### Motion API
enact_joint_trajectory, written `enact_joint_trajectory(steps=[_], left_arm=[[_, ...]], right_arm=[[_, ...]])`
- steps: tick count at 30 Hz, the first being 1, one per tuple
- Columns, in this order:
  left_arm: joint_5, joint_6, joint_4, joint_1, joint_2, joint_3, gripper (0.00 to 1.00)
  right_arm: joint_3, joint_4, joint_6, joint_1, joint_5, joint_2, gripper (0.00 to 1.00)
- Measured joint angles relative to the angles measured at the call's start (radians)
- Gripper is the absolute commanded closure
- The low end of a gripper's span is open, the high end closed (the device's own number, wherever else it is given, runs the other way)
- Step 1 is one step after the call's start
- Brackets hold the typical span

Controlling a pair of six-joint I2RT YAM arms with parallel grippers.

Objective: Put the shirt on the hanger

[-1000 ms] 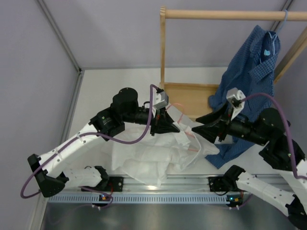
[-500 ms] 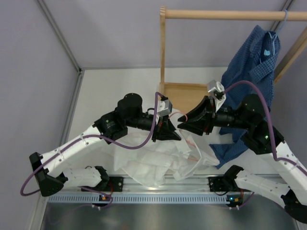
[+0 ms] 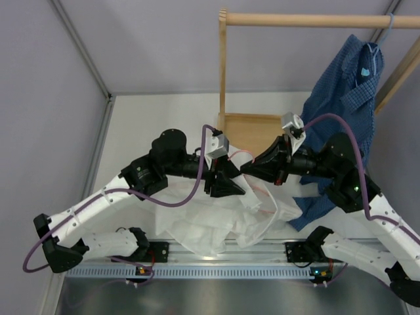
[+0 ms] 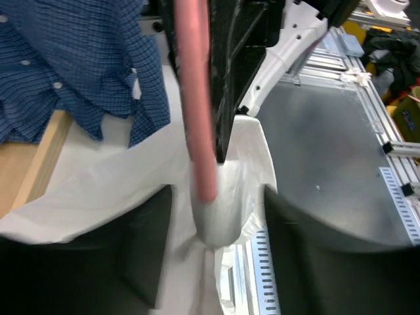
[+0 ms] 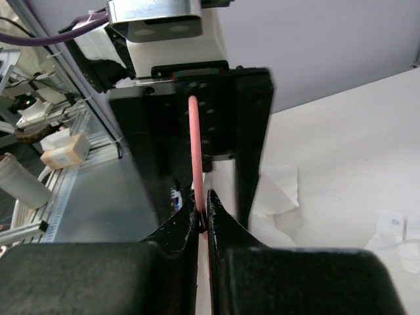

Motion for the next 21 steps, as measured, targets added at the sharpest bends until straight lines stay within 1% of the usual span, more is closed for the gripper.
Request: enact_joint_trajectory(steps=[1, 3, 5, 8, 10, 11, 13, 15, 17, 18, 21], left_arm=[[-0.018, 0.003, -0.006, 0.000, -0.009, 0.001, 0.02], [-0.086, 0.003, -0.030, 0.000, -0.028, 0.018, 0.02], [-0.200, 0.005, -0.071, -0.002, -0.047, 0.048, 0.02], [-0.448, -0.002, -0.109, -0.001, -0.104, 0.086, 0.02], [-0.632, -0.013, -0.129, -0.001, -0.172, 0.086, 0.02], [-0.701, -0.020, -0.138, -0.001, -0.203, 0.080, 0.02], [-0.864, -0.048, -0.146, 0.000, -0.297, 0.046, 0.02], [-0.981, -0.087, -0.171, 0.000, -0.403, -0.016, 0.02], [-1.019, -0.122, -0.198, 0.001, -0.499, -0.082, 0.02], [-1.011, -0.140, -0.206, 0.001, -0.543, -0.121, 0.02], [-0.912, -0.180, -0.243, 0.002, -0.640, -0.233, 0.02]], right_arm=[[-0.001, -0.001, 0.000, 0.000, 0.016, -0.008, 1.00], [-0.001, -0.005, -0.001, 0.000, 0.063, -0.029, 1.00], [0.001, -0.020, -0.007, 0.000, 0.113, -0.052, 1.00], [0.024, -0.077, -0.029, 0.000, 0.212, -0.069, 1.00], [0.043, -0.117, -0.043, 0.000, 0.279, -0.074, 1.00], [0.051, -0.135, -0.046, 0.000, 0.313, -0.078, 1.00], [0.063, -0.169, -0.052, 0.000, 0.372, -0.087, 1.00], [0.075, -0.208, -0.058, 0.000, 0.429, -0.094, 1.00], [0.095, -0.254, -0.065, 0.000, 0.481, -0.097, 1.00], [0.108, -0.271, -0.068, 0.000, 0.503, -0.096, 1.00], [0.159, -0.319, -0.078, 0.000, 0.564, -0.088, 1.00]])
